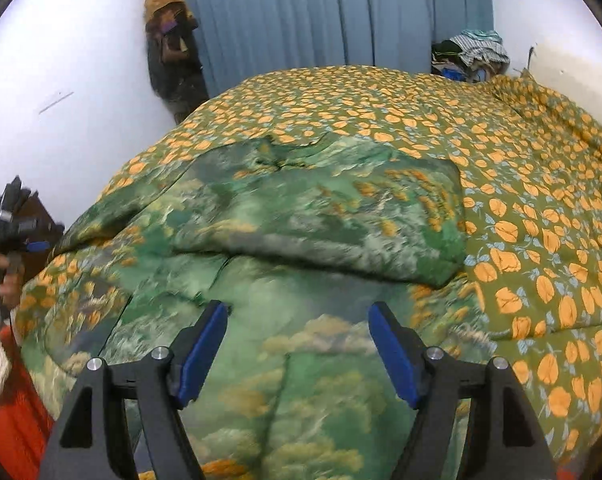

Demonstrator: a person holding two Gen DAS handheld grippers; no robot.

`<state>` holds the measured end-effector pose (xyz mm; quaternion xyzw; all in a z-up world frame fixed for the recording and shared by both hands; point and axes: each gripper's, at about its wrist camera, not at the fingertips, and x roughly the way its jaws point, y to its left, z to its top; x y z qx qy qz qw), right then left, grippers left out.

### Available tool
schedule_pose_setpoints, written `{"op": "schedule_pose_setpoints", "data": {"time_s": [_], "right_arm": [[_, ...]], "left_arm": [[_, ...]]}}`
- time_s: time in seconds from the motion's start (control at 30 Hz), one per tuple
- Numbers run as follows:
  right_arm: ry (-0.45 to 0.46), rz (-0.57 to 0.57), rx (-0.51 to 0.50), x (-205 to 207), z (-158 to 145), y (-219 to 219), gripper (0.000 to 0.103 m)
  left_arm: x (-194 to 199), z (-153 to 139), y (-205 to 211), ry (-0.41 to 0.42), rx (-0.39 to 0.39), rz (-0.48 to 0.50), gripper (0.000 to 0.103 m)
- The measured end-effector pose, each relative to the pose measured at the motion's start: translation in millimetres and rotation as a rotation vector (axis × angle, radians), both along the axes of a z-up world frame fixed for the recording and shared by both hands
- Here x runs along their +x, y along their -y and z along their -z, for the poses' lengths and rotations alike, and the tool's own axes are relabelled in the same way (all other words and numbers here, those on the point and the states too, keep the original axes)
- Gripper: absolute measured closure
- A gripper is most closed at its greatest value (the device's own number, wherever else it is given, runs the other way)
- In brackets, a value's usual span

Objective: Fold large clothes

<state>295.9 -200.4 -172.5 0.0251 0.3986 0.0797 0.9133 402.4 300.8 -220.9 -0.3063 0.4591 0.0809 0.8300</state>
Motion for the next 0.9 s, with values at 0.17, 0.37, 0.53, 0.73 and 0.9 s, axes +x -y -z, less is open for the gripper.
{"op": "schedule_pose_setpoints", "data": {"time_s": [0.17,0.37,0.53,0.73,0.9], "right_arm": [[-0.011,-0.028,0.016,-8,-2,-13,0.028],[-0.024,-0.026,0.008,-16,1,-19,0.028],[-0.065,-0.008,0.014,-17,14,-17,0.028],[-0.033,-0.018,0.023,-18,12,-18,0.028],[-0.029,-0.012,0.055,-20,16,-15,0.028]], "left_arm": [[9,54,-60,-0.026,-0.193,-0.232,0.010],[11,66,-89,0.063,-0.277,-0.425,0.011],[9,68,-109,0.083,-0.269,-0.508,0.084],[22,-7,-74,0.148,0.030,-0.357,0.095],[41,-107,26,0.320,0.432,-0.065,0.095]]}}
